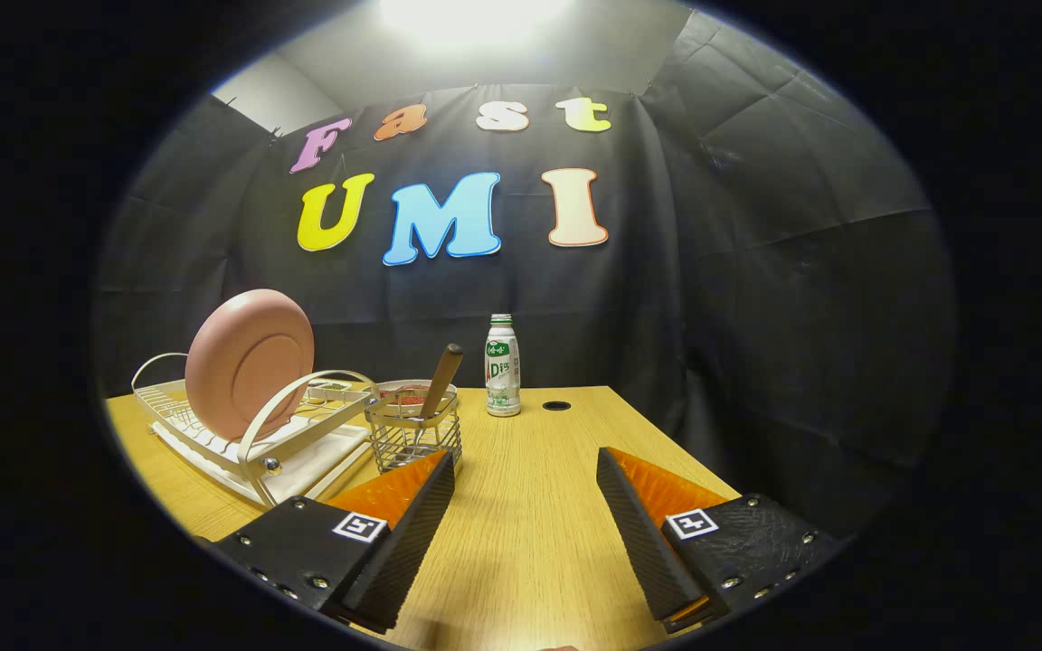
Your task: Take the plate from the dish rack, then take the spoon from the basket and place it into the plate.
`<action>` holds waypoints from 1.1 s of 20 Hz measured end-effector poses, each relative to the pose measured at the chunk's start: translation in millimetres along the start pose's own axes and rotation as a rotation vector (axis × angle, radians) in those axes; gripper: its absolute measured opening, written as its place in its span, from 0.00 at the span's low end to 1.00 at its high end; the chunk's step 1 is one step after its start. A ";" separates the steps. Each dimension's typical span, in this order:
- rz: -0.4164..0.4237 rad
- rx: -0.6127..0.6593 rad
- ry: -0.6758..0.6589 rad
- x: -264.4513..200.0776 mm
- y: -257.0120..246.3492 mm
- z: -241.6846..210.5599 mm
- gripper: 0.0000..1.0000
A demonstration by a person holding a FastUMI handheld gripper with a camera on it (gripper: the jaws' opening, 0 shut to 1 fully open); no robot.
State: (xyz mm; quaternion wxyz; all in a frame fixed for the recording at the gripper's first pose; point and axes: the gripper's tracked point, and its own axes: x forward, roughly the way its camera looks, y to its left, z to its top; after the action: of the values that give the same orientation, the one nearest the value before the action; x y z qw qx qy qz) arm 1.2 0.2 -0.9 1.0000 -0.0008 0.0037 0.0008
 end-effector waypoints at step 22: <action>-0.156 0.039 -0.048 4.8 -64.7 51.6 0.96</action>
State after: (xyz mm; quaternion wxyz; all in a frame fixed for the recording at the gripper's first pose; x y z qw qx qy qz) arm 6.5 -64.4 50.8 0.9967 0.0182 -0.0204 -0.0770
